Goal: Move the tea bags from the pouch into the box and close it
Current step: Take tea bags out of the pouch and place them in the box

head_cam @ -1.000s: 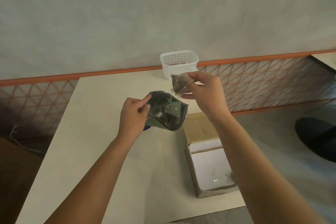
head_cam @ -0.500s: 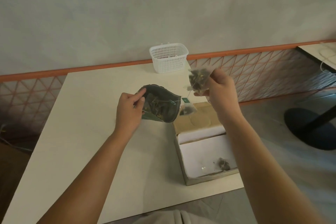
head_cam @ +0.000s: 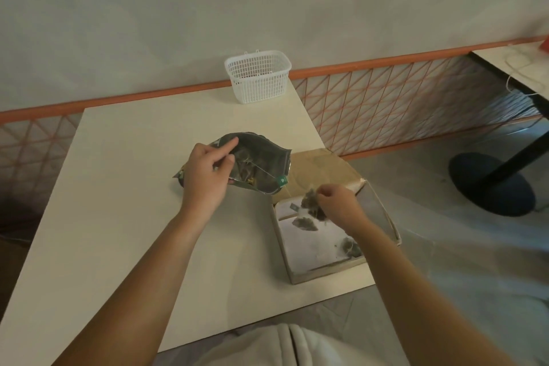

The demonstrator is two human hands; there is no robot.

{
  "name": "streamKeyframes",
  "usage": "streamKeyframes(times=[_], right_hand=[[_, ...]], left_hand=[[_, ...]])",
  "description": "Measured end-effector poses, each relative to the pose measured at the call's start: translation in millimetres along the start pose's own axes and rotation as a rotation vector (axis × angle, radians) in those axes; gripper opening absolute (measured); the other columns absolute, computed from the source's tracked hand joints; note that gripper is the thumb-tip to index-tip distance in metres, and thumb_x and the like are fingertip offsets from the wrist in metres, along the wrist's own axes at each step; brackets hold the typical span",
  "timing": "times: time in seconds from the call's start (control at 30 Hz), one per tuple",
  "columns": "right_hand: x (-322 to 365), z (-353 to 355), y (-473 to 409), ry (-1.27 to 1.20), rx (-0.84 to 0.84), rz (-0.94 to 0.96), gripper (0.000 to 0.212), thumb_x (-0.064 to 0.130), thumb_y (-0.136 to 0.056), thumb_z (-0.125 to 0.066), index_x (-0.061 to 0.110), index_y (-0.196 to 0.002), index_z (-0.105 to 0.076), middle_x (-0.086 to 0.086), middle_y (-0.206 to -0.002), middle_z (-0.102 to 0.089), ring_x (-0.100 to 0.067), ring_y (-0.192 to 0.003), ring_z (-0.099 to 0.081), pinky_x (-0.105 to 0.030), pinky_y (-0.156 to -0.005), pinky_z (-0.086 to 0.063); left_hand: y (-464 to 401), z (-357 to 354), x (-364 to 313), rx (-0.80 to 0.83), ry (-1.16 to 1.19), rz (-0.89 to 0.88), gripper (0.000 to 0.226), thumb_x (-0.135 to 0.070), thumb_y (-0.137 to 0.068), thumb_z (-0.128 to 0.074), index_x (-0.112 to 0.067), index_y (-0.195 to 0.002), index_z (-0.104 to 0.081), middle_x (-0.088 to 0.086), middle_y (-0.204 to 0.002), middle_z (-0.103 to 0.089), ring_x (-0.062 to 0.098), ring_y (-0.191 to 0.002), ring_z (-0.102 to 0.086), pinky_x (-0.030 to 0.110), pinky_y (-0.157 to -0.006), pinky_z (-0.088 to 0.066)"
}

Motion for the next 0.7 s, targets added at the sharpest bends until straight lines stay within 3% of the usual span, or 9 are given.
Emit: streamKeyframes(times=[0.17,0.27,0.37,0.5,0.63,0.7], right_hand=[[-14.0,-21.2,-3.2,0.19,0.097,-0.016,0.016,0.02,-0.085,-0.057,0.026,-0.092,-0.07,0.006,-0.083,-0.071,-0.017,-0.075,-0.068,-0.034,-0.064,-0.058],[-6.2,-21.3,-0.6,0.201,0.071,0.023,0.021,0.017,-0.087,-0.056,0.028,-0.099,-0.07,0.006,-0.097,-0.069,-0.013,-0.079,-0.066,-0.032,-0.069,-0.058],[18.6,-9.8,5.5,0.074,-0.065,0.127,0.018,0.017,-0.092,-0.054,0.022,-0.103,-0.066,0.003,-0.096,-0.067,-0.017,-0.082,-0.065,-0.034,-0.072,-0.057],[63.4,-2.9,11.3,0.02,-0.221,0.327,0.013,0.023,-0.091,-0.057,0.025,-0.104,-0.061,0.002,-0.104,-0.055,-0.015,-0.088,-0.056,-0.025,-0.07,-0.048],[77.1,-24.7,2.0,0.272,-0.131,0.304,0.031,0.041,-0.094,-0.056,0.032,-0.124,-0.059,-0.002,-0.115,-0.044,-0.012,-0.098,-0.038,-0.026,-0.077,-0.035],[77.2,-33.5,-3.8,0.315,-0.094,0.288,0.033,0.044,-0.092,-0.058,0.03,-0.122,-0.062,-0.003,-0.116,-0.044,-0.017,-0.104,-0.045,-0.03,-0.081,-0.043]], left_hand=[[7.4,-1.4,-0.6,-0.005,0.09,-0.01,0.033,-0.013,-0.1,-0.058,-0.035,-0.124,-0.061,-0.006,-0.093,-0.041,0.007,-0.086,-0.056,0.012,-0.065,-0.056],[9.7,-0.4,0.5,-0.01,0.122,0.005,0.033,-0.013,-0.1,-0.058,-0.037,-0.122,-0.061,-0.005,-0.093,-0.042,0.007,-0.084,-0.056,0.012,-0.065,-0.056],[11.1,0.1,0.3,-0.008,0.129,0.0,0.033,-0.014,-0.1,-0.059,-0.039,-0.121,-0.061,-0.002,-0.094,-0.043,0.009,-0.086,-0.057,0.013,-0.066,-0.057],[13.4,0.9,0.4,-0.006,0.12,0.002,0.032,-0.016,-0.1,-0.059,-0.039,-0.122,-0.062,-0.003,-0.094,-0.045,0.011,-0.087,-0.058,0.017,-0.068,-0.059],[13.0,4.0,1.5,-0.009,0.118,0.01,0.032,-0.016,-0.1,-0.059,-0.039,-0.122,-0.062,0.001,-0.095,-0.045,0.011,-0.087,-0.058,0.016,-0.069,-0.059],[12.7,6.3,3.3,-0.016,0.124,0.029,0.032,-0.016,-0.1,-0.058,-0.039,-0.123,-0.062,0.001,-0.096,-0.045,0.012,-0.087,-0.058,0.017,-0.071,-0.059]])
Point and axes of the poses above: each hand's wrist, its own y-axis away from the middle knuckle, its own z-axis out of the back of the hand, x = y × z, the point moved 10 cm from there along -y, towards the middle knuckle
